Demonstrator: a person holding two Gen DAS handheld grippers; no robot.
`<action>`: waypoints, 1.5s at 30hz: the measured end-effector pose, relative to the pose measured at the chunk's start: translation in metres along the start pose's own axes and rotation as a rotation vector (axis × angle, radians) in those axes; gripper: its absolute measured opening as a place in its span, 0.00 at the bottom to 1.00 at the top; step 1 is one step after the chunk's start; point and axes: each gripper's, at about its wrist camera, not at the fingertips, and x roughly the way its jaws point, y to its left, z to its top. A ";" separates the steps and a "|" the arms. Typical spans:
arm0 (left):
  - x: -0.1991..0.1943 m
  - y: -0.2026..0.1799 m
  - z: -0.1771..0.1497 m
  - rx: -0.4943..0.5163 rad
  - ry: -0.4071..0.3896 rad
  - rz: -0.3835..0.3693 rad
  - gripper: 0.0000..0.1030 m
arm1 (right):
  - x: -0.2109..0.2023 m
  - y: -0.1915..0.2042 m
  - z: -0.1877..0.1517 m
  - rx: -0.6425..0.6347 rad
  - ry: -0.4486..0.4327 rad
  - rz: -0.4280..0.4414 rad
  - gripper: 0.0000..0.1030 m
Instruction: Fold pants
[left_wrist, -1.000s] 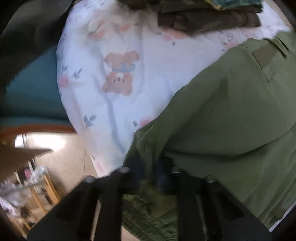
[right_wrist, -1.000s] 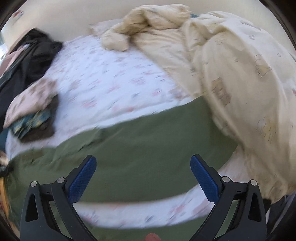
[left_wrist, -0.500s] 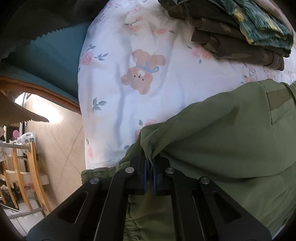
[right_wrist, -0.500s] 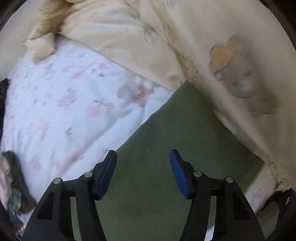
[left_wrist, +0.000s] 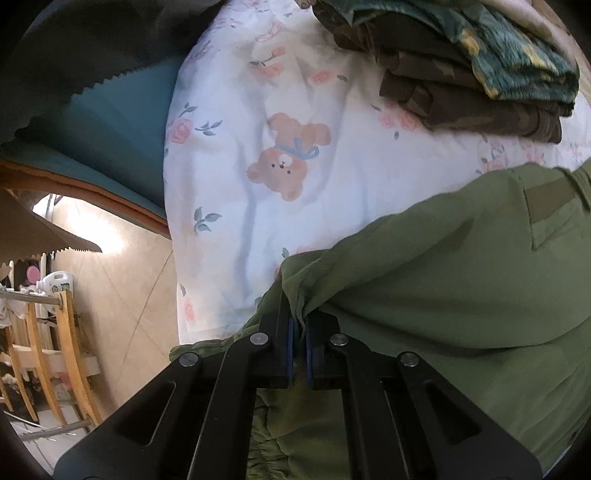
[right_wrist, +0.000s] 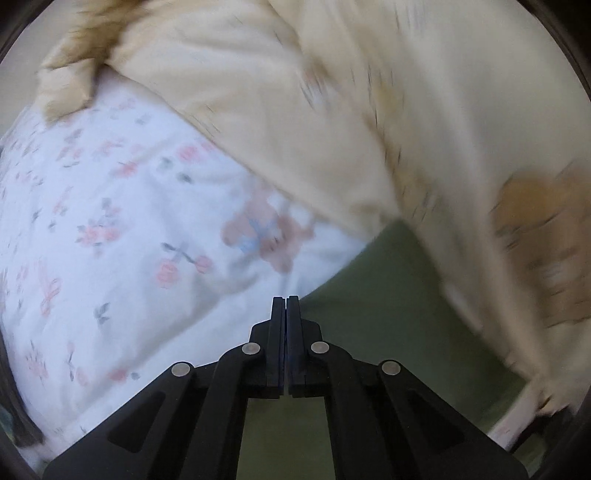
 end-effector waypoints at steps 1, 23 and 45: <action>-0.002 0.001 0.000 -0.003 -0.010 -0.006 0.02 | -0.012 0.003 0.000 -0.023 -0.029 0.000 0.00; -0.098 0.037 0.020 -0.021 -0.271 0.037 0.02 | -0.231 -0.030 -0.010 -0.060 -0.355 0.074 0.00; -0.180 -0.020 -0.128 0.403 -0.464 0.028 0.02 | -0.275 -0.209 -0.181 0.103 -0.297 0.023 0.00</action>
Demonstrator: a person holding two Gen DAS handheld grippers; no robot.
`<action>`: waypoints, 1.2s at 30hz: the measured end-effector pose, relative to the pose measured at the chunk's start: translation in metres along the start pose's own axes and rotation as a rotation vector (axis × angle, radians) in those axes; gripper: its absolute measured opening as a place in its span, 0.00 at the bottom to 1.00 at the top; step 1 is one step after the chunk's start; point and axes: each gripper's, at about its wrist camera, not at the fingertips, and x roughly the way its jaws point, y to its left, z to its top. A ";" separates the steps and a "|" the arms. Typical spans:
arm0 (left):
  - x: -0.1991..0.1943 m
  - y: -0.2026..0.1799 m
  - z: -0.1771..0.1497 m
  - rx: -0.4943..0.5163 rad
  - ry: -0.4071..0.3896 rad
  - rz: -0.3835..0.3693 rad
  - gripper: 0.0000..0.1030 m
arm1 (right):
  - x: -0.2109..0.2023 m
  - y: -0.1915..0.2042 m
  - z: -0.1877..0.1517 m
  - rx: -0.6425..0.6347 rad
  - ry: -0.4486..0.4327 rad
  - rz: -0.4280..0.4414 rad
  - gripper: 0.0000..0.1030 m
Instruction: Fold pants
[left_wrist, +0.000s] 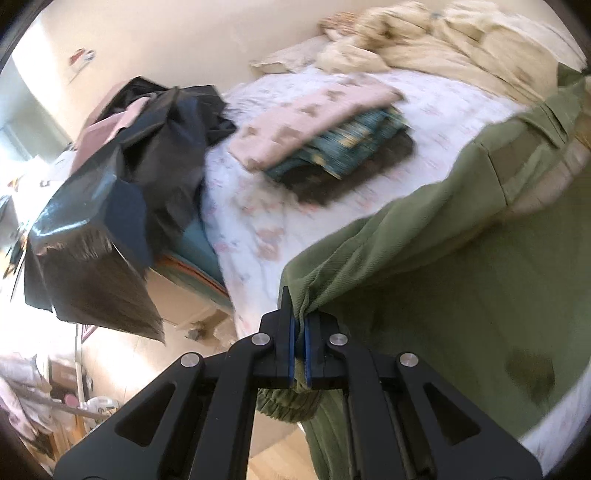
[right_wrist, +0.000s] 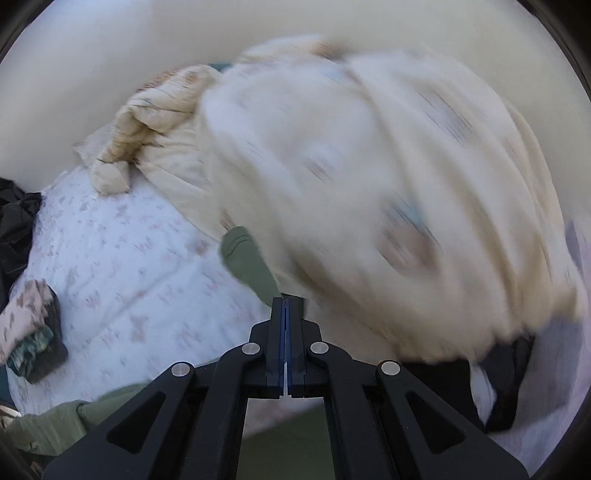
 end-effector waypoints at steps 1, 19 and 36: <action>-0.003 -0.010 -0.010 0.037 0.009 -0.008 0.02 | 0.001 -0.012 -0.010 0.013 0.018 -0.015 0.00; -0.022 -0.069 -0.129 0.331 0.141 -0.180 0.02 | -0.024 -0.099 -0.161 -0.002 0.321 -0.244 0.00; 0.022 -0.055 -0.136 0.133 0.452 -0.332 0.28 | 0.048 -0.057 -0.223 -0.368 0.788 -0.398 0.37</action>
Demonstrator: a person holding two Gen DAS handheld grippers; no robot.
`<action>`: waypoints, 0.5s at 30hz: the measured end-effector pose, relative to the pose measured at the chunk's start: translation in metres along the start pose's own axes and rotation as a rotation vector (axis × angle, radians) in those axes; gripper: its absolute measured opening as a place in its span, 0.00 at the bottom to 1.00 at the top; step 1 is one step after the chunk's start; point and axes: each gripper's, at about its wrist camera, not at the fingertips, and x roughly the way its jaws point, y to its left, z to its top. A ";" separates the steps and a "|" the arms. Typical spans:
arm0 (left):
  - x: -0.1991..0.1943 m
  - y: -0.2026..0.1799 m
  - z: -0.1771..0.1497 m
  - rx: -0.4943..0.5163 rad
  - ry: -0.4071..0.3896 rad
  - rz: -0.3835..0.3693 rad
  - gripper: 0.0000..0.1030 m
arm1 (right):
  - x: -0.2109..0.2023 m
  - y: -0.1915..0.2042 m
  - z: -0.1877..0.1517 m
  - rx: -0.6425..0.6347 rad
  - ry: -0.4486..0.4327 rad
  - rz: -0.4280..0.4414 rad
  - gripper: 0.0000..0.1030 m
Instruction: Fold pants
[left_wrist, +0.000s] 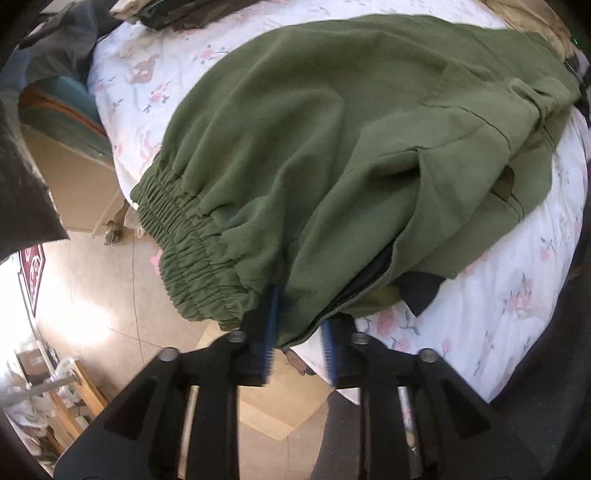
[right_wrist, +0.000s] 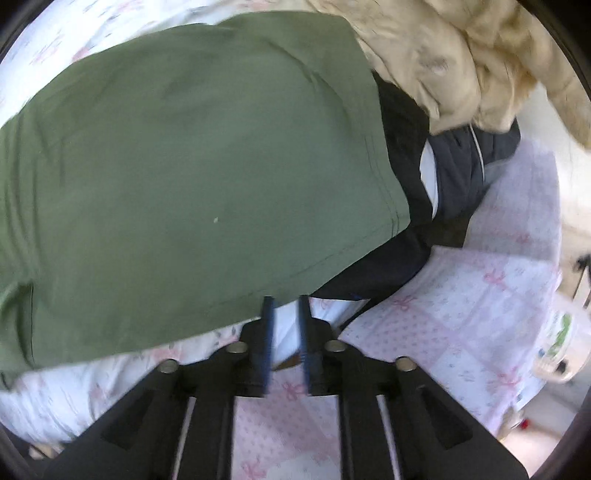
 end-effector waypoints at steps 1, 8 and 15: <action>-0.001 -0.003 -0.003 0.019 0.010 -0.011 0.41 | -0.002 0.000 -0.001 -0.016 -0.006 -0.005 0.49; -0.022 0.002 -0.026 0.087 0.063 -0.105 0.73 | -0.050 0.002 -0.023 -0.105 -0.122 -0.022 0.65; -0.052 0.076 -0.015 -0.695 -0.084 -0.191 0.73 | -0.134 0.053 -0.061 -0.046 -0.466 0.384 0.65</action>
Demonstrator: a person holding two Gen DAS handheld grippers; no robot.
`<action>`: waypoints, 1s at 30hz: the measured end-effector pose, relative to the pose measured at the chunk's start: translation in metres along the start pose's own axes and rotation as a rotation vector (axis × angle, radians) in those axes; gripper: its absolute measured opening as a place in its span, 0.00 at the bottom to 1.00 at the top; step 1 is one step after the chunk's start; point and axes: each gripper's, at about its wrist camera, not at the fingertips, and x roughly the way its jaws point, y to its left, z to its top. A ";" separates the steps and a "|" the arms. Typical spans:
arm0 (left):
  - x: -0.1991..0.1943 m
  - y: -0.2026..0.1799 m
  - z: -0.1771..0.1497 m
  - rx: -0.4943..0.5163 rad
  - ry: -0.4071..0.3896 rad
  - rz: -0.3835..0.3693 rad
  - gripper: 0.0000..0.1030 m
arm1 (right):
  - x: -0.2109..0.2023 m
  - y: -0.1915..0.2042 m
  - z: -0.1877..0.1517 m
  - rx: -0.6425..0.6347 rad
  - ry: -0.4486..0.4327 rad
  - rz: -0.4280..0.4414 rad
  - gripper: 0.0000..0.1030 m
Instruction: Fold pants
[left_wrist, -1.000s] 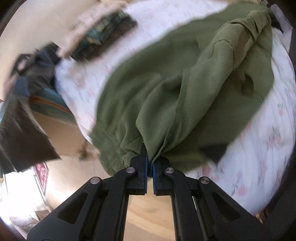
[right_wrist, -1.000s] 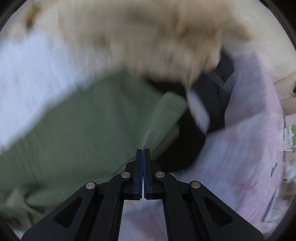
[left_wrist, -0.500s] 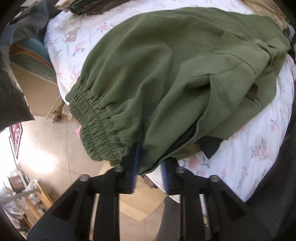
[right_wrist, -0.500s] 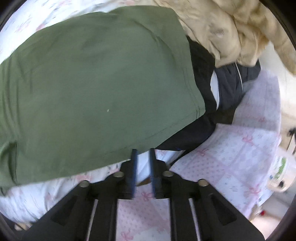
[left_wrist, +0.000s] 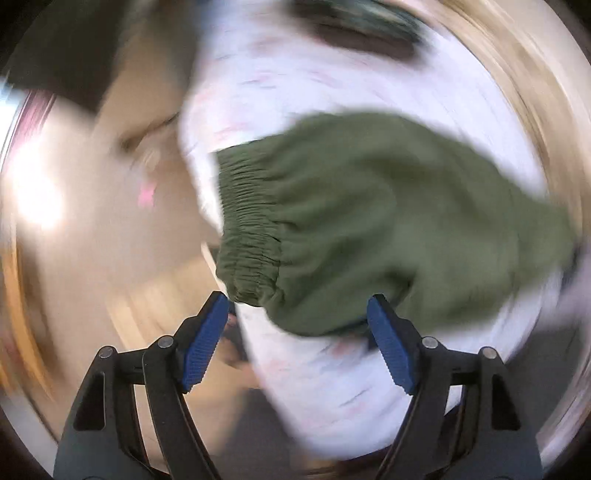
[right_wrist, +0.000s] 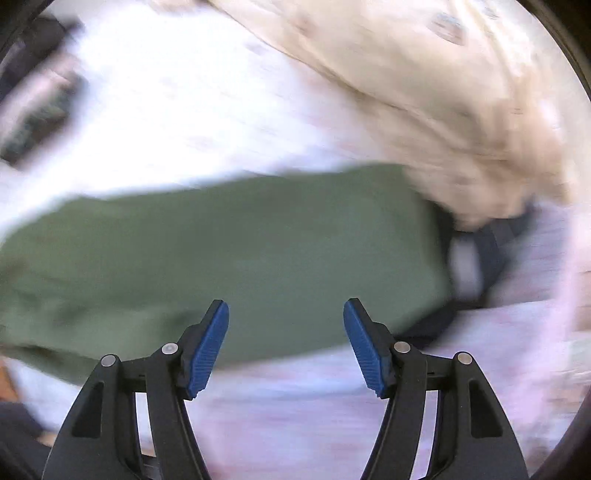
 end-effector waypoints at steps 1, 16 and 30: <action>-0.003 -0.001 -0.003 -0.119 -0.042 -0.029 0.73 | -0.002 0.015 -0.008 0.022 -0.025 0.089 0.65; 0.066 -0.083 -0.080 -0.534 -0.097 -0.167 0.72 | 0.118 0.120 -0.136 0.546 0.095 0.650 0.65; 0.107 -0.117 -0.074 -0.625 -0.140 -0.298 0.03 | 0.134 0.091 -0.135 0.668 0.001 0.606 0.06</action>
